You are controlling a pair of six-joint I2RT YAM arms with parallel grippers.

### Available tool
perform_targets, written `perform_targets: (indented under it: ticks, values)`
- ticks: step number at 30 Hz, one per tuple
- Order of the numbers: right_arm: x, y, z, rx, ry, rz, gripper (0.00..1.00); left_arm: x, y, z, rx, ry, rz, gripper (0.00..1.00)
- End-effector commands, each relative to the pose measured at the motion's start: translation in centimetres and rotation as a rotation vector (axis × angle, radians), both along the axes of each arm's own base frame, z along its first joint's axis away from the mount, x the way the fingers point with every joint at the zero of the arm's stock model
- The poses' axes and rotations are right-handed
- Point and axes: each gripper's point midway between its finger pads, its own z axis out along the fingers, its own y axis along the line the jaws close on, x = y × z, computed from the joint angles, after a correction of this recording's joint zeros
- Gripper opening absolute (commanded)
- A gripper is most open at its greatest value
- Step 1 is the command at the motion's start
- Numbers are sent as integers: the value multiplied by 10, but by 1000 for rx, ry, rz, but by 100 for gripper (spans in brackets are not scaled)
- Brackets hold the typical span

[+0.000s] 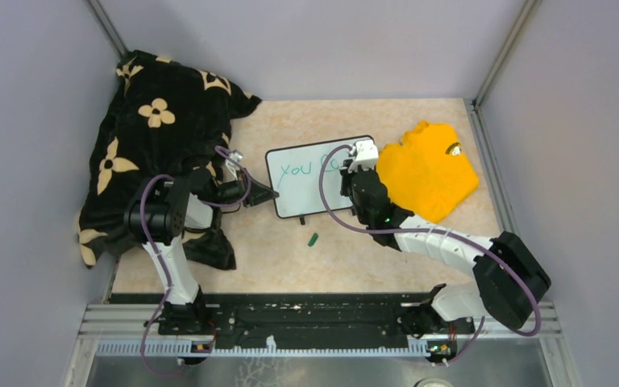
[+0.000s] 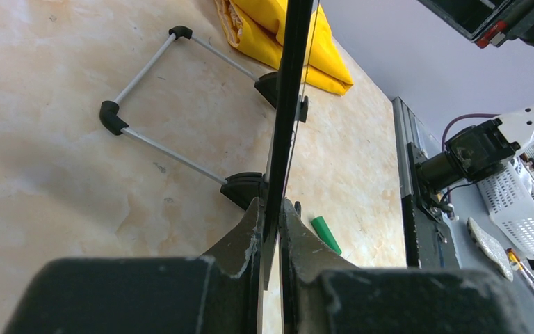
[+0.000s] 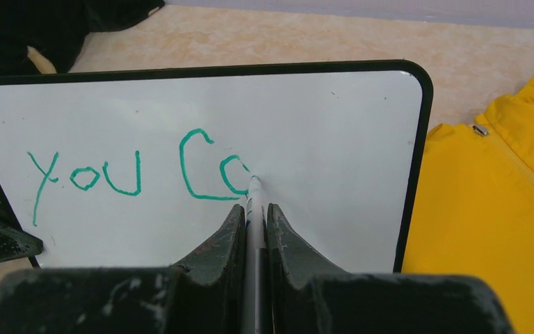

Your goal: Write a sentence on the whiteboard

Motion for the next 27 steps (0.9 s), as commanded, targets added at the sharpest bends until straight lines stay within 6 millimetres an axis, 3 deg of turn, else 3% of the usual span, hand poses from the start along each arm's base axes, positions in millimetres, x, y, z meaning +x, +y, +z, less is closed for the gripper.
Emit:
perform_targets:
  ticks: [1, 10, 27]
  values:
    - [13, 1, 42, 61, -88, -21, 0, -4, -1, -5, 10, 25, -15, 0]
    - [16, 7, 45, 61, -95, -5, 0, -4, -2, -5, 10, 24, -16, 0]
    - [6, 0, 14, 39, -26, -9, 0, -4, -2, -4, 11, 26, -17, 0]
